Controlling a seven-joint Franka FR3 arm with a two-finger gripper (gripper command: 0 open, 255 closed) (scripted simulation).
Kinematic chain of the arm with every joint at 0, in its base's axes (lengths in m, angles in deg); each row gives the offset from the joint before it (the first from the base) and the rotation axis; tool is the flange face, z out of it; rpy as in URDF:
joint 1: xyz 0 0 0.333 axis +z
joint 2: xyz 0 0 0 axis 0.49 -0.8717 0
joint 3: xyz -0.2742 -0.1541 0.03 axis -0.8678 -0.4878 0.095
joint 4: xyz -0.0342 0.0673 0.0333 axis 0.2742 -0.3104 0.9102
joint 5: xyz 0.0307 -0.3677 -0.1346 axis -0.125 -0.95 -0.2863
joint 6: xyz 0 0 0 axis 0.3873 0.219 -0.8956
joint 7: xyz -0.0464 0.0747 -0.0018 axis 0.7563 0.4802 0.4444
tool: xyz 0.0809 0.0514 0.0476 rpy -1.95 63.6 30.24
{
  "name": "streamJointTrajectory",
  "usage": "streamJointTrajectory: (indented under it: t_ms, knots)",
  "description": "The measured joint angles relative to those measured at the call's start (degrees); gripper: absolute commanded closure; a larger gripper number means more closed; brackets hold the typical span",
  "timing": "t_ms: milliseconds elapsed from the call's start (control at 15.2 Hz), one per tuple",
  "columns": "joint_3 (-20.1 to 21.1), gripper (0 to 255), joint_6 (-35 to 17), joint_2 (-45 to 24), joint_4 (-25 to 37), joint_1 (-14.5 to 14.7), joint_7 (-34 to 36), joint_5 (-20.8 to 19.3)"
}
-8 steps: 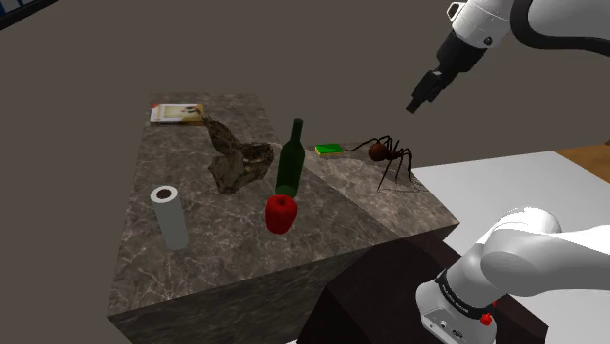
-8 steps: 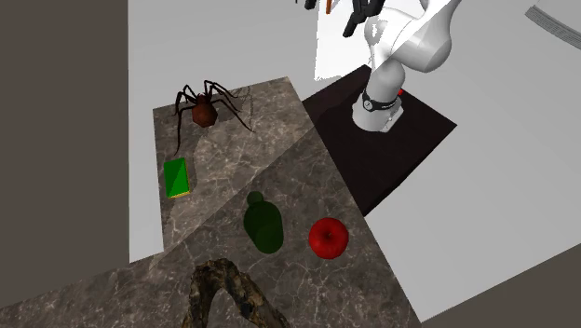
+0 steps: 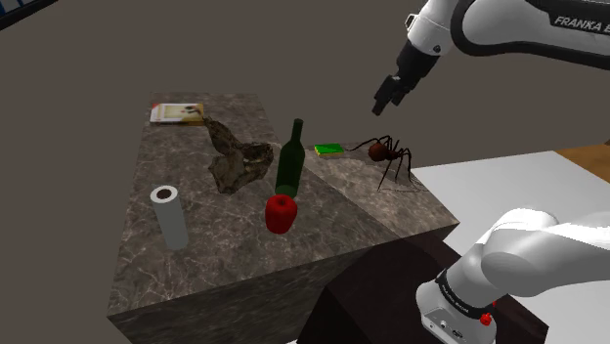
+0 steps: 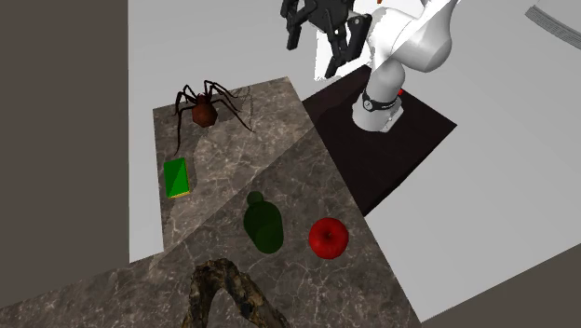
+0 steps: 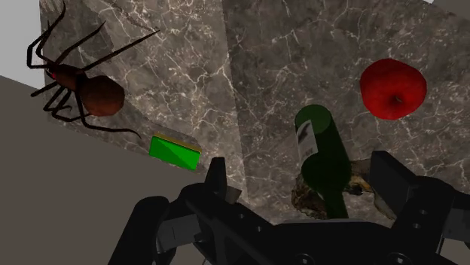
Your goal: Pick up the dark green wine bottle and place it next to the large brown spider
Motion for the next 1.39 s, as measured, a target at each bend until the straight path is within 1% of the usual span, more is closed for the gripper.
streamJointTrajectory:
  t_ms: [528, 792, 1188, 1254, 1386]
  knots:
    - [1.17, 0, -9.31, -15.20, 5.12, 0.81, 1.60, 2.18]
    - [1.80, 0, -12.34, -23.65, 10.27, 1.20, 2.20, 3.02]
    - [2.86, 0, -15.10, -36.60, 20.03, 2.04, 3.38, 3.84]
    - [2.90, 0, -15.33, -38.31, 21.45, 2.09, 3.37, 3.91]
    - [3.00, 0, -16.40, -39.86, 21.88, 2.20, 3.51, 3.90]
